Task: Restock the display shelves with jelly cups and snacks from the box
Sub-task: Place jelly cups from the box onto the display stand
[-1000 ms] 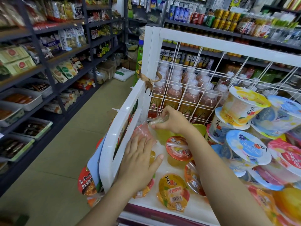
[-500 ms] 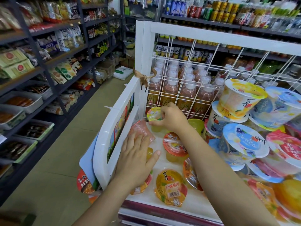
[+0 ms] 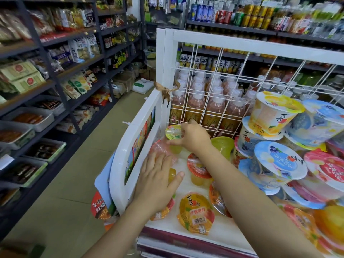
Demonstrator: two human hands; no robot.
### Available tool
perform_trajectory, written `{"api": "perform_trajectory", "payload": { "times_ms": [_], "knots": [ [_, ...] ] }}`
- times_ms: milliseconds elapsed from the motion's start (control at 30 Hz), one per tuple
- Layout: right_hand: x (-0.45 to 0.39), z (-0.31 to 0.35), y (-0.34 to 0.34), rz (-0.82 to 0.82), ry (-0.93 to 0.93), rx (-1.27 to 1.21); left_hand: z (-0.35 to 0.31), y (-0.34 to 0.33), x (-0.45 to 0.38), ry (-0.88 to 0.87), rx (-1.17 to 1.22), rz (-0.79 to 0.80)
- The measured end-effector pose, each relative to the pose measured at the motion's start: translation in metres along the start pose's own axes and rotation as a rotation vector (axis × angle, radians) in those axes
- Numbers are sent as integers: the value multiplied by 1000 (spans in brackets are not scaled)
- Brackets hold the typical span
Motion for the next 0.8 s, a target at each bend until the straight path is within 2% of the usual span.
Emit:
{"api": "perform_trajectory", "payload": {
  "times_ms": [233,267,333,400,467,533,667,800],
  "knots": [
    [5,-4,6,107,-4,-50,-2,4,5,-28,49,-41],
    [8,-3,10,93,8,-12,-2,4,6,-30,49,-54],
    [16,3,18,-40,80,42,-4,4,12,-30,48,-69],
    [25,15,24,-146,220,-56,-5,2,19,-28,20,-89],
    [31,30,21,-47,342,-214,-5,0,25,-34,-20,-117],
    [34,44,12,89,397,-229,-5,-1,28,-46,-19,-155],
    [32,51,-4,185,320,-83,-4,2,31,-51,13,-186],
    [40,51,-7,184,304,-106,-6,6,36,-58,82,-212]
  ]
}}
Point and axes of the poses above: each hand's wrist, its own x-axis away from the middle knuckle, its own y-axis out of the back of the hand, z = x × y, the point moved 5 cm from there along -x, towards the middle knuckle, and after that the axes turned 7 degrees about z, right-handed, at the moved point
